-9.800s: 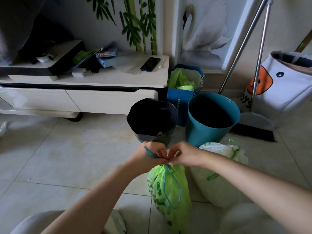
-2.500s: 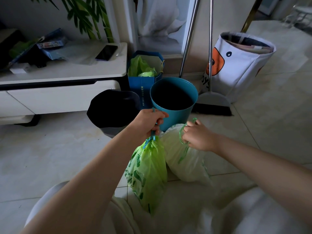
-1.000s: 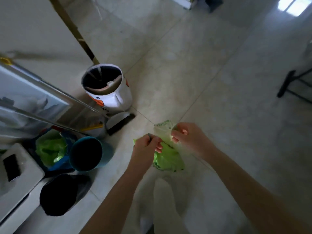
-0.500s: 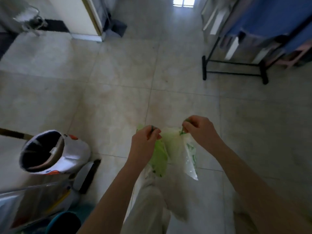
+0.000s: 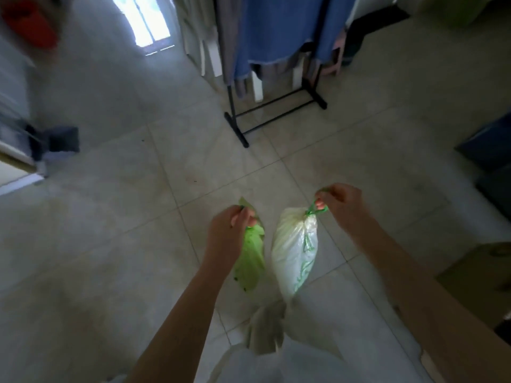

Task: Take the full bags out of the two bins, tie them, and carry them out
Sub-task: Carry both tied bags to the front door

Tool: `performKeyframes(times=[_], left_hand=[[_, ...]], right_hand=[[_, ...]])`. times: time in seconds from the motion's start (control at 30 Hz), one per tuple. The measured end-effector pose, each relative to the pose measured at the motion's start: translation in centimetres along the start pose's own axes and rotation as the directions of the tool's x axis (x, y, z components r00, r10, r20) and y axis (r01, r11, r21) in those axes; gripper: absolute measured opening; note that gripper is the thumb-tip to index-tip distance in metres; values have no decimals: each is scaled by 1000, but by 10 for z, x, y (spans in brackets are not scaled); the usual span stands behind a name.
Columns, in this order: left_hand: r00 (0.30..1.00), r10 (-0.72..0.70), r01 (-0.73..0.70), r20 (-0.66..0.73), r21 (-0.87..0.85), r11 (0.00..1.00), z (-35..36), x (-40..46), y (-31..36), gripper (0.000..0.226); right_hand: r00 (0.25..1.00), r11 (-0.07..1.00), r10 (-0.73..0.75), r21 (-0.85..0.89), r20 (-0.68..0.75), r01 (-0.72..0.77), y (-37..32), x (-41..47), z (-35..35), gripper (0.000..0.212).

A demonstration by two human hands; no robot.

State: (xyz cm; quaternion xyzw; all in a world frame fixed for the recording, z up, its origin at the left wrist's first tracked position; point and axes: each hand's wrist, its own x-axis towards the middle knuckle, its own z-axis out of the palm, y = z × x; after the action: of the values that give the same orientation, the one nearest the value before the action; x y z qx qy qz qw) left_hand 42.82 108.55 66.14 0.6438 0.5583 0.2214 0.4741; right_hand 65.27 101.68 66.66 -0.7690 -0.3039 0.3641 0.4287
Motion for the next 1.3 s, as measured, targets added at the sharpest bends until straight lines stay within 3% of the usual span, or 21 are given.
performKeyframes(times=[0.27, 0.5, 0.7, 0.83, 0.97, 1.07, 1.3], left_hand=[[982, 144, -148, 122, 27, 989, 70, 137, 77, 20], [971, 194, -202, 139, 48, 978, 157, 237, 158, 20], [932, 216, -229, 292, 10, 973, 230, 312, 225, 20], [855, 299, -338, 425, 19, 941, 286, 372, 270, 22], [835, 302, -314, 459, -53, 948, 349, 434, 314, 18], [782, 285, -298, 554, -68, 952, 399, 478, 350, 14], [648, 349, -417, 677, -68, 907, 529, 565, 447, 18]], right_hand=[[975, 962, 136, 258, -174, -88, -19, 104, -75, 22], [976, 952, 139, 292, -165, -86, -41, 214, -148, 25], [955, 943, 172, 321, -242, -88, -46, 294, -219, 25], [918, 940, 222, 321, -329, -112, -40, 354, -270, 28], [854, 928, 285, 348, -436, -133, -33, 423, -324, 32], [771, 918, 345, 364, -535, -158, -32, 470, -368, 34], [706, 916, 374, 360, -601, -179, -23, 581, -488, 33]])
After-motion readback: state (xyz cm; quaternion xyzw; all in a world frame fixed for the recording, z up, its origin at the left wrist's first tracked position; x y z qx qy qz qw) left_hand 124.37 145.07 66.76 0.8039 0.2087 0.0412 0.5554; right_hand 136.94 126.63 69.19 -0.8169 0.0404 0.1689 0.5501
